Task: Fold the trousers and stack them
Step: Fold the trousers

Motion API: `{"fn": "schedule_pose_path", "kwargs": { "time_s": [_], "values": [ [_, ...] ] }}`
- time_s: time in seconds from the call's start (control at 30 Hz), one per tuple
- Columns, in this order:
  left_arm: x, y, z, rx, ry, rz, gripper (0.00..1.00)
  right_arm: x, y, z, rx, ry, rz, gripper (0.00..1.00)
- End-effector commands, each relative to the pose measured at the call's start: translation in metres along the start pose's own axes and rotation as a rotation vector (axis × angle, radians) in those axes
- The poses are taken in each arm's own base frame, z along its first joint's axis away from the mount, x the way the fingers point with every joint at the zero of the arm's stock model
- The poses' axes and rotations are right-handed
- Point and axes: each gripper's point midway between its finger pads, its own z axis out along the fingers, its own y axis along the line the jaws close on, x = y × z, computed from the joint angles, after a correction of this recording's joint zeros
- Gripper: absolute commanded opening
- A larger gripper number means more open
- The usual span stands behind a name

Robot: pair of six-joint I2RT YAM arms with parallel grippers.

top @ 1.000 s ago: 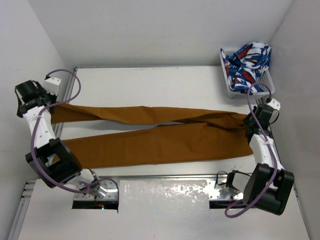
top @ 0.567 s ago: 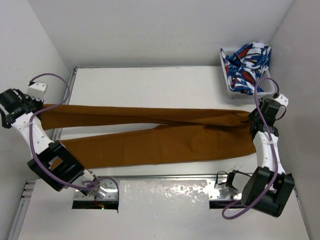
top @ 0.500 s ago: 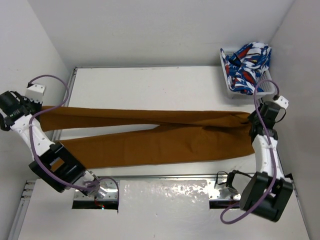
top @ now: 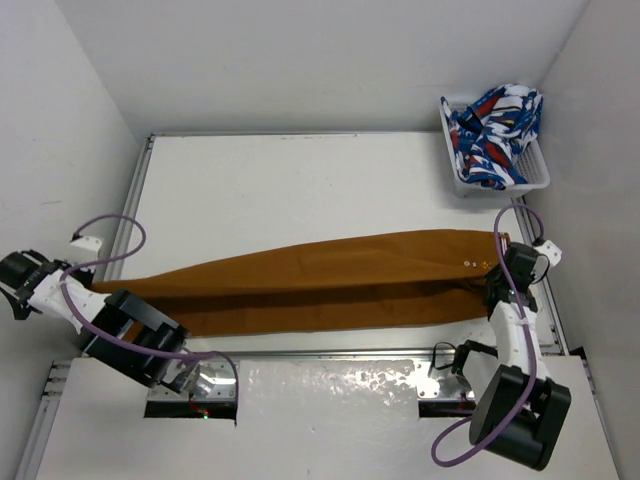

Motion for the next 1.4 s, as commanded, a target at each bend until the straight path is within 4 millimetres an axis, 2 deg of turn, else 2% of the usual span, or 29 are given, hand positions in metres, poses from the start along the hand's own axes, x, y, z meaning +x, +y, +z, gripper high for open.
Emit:
{"fn": "schedule_pose_path", "kwargs": {
  "time_s": [0.0,0.07,0.13,0.23,0.27,0.3,0.33,0.37,0.43,0.5,0.6,0.63,0.67,0.73,0.77,0.8,0.83,0.93,1.07,1.1,1.13,1.2,1.23,1.3,1.33,1.37],
  "values": [
    [0.015,0.007,-0.003,-0.027,0.028,0.204,0.00,0.001,-0.027,0.004,0.134,-0.044,0.038,0.00],
    [0.021,-0.003,-0.001,0.002,0.030,0.223,0.00,0.004,-0.028,0.006,0.137,-0.036,0.039,0.00],
    [0.016,-0.003,-0.001,0.000,0.007,0.227,0.00,0.004,-0.019,0.008,0.094,-0.030,0.040,0.00],
    [-0.027,0.022,-0.012,-0.055,-0.153,0.244,0.00,-0.023,0.001,0.013,0.036,-0.054,0.029,0.00],
    [-0.057,0.037,-0.022,-0.086,-0.260,0.240,0.00,-0.046,0.011,0.013,0.017,-0.090,0.024,0.00],
    [-0.084,0.058,-0.035,-0.145,-0.347,0.219,0.00,-0.051,0.016,0.017,0.007,-0.080,0.016,0.00],
    [-0.093,0.064,-0.035,-0.172,-0.366,0.250,0.00,-0.063,0.022,0.015,-0.009,-0.102,0.015,0.00],
    [-0.117,0.072,-0.044,-0.196,-0.422,0.229,0.00,-0.078,0.030,0.017,-0.021,-0.117,0.014,0.00],
    [-0.142,0.088,-0.056,-0.257,-0.471,0.257,0.00,-0.085,0.034,0.017,-0.025,-0.117,0.023,0.00],
    [-0.149,0.086,-0.058,-0.260,-0.484,0.287,0.00,-0.084,0.036,0.017,-0.035,-0.111,0.034,0.00],
    [-0.120,0.068,-0.042,-0.211,-0.382,0.333,0.00,-0.064,0.026,0.016,-0.014,-0.088,0.034,0.00],
    [-0.097,0.054,-0.028,-0.177,-0.321,0.319,0.00,-0.058,0.021,0.015,0.003,-0.085,0.035,0.00],
    [-0.080,0.052,-0.025,-0.177,-0.275,0.340,0.00,-0.048,0.010,0.014,0.038,-0.081,0.030,0.00],
    [-0.045,0.031,-0.016,-0.115,-0.183,0.360,0.00,-0.032,-0.001,0.014,0.066,-0.062,0.011,0.00],
    [-0.028,0.026,-0.017,-0.099,-0.146,0.357,0.00,-0.028,-0.006,0.014,0.085,-0.062,0.009,0.00],
    [-0.011,0.008,-0.015,-0.034,-0.116,0.349,0.00,-0.024,-0.009,0.014,0.096,-0.059,0.007,0.00],
    [0.005,-0.004,-0.011,0.008,-0.082,0.413,0.01,-0.014,-0.016,0.014,0.116,-0.042,0.001,0.00],
    [0.049,-0.022,-0.006,0.053,0.026,0.417,0.05,0.000,-0.027,0.015,0.159,-0.021,-0.009,0.00],
    [0.072,-0.035,-0.005,0.106,0.089,0.483,0.11,0.013,-0.039,0.014,0.212,0.015,-0.020,0.10],
    [0.077,-0.045,-0.006,0.149,0.099,0.489,0.13,0.013,-0.040,0.013,0.218,0.020,-0.022,0.16],
    [0.085,-0.048,-0.010,0.186,0.139,0.550,0.18,0.011,-0.042,0.013,0.234,0.017,-0.019,0.38],
    [0.102,-0.060,-0.020,0.281,0.220,0.613,0.26,0.011,-0.048,0.010,0.270,0.023,-0.023,0.62],
    [0.109,-0.062,-0.024,0.307,0.249,0.624,0.29,0.004,-0.055,0.007,0.317,0.000,-0.017,0.75],
    [0.120,-0.067,-0.032,0.365,0.309,0.644,0.34,0.000,-0.070,-0.001,0.411,-0.003,-0.018,0.82],
    [0.129,-0.060,-0.041,0.391,0.379,0.684,0.41,-0.013,-0.073,-0.005,0.450,-0.035,0.008,0.84],
    [0.133,-0.057,-0.046,0.402,0.405,0.696,0.41,-0.023,-0.084,-0.011,0.520,-0.073,0.009,0.85]
  ]
}}
